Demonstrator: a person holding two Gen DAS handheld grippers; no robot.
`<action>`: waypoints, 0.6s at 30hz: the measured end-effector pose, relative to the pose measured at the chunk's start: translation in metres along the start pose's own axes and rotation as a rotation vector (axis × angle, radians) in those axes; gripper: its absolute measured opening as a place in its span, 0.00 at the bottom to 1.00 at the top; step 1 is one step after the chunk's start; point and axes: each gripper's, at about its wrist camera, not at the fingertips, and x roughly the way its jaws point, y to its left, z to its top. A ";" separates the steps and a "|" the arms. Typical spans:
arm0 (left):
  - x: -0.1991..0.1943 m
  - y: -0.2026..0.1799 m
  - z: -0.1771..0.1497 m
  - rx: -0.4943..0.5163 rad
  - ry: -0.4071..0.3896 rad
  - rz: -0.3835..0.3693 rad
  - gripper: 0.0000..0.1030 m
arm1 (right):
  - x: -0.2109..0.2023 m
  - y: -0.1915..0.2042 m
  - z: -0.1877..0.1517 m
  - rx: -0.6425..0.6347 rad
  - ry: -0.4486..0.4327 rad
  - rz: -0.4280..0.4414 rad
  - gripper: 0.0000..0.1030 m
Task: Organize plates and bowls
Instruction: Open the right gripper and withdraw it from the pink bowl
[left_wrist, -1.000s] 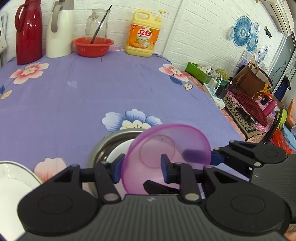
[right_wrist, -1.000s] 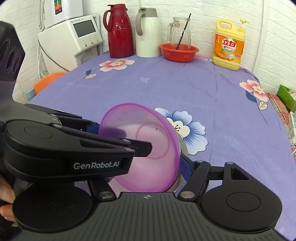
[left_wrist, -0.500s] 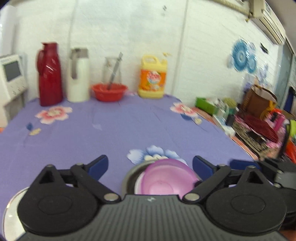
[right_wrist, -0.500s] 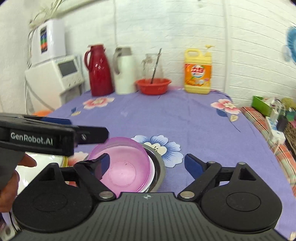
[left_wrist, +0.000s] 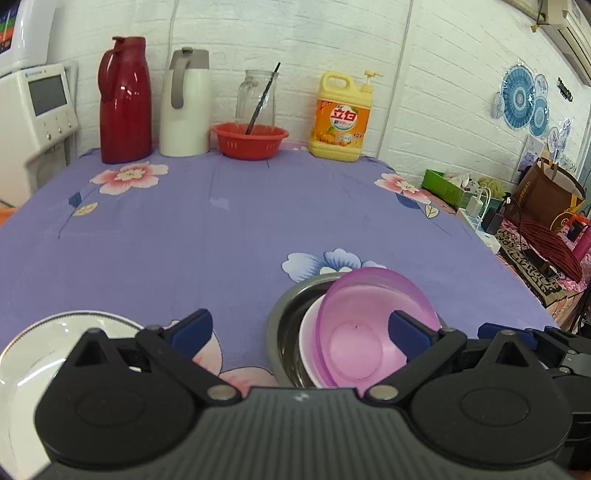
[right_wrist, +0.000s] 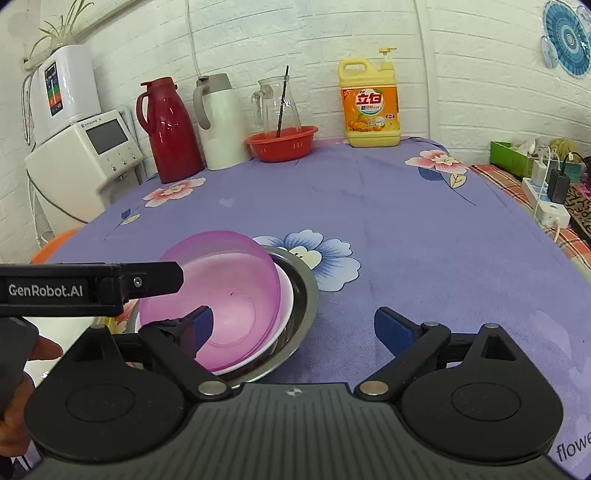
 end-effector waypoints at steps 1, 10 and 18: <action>0.004 0.002 0.002 -0.013 0.014 -0.001 0.98 | 0.002 0.000 0.002 -0.004 0.004 -0.001 1.00; 0.026 0.006 0.012 -0.005 0.066 0.005 0.98 | 0.021 0.001 0.013 -0.043 0.043 -0.003 1.00; 0.037 0.007 0.011 -0.006 0.096 0.006 0.98 | 0.031 0.006 0.012 -0.064 0.079 0.017 1.00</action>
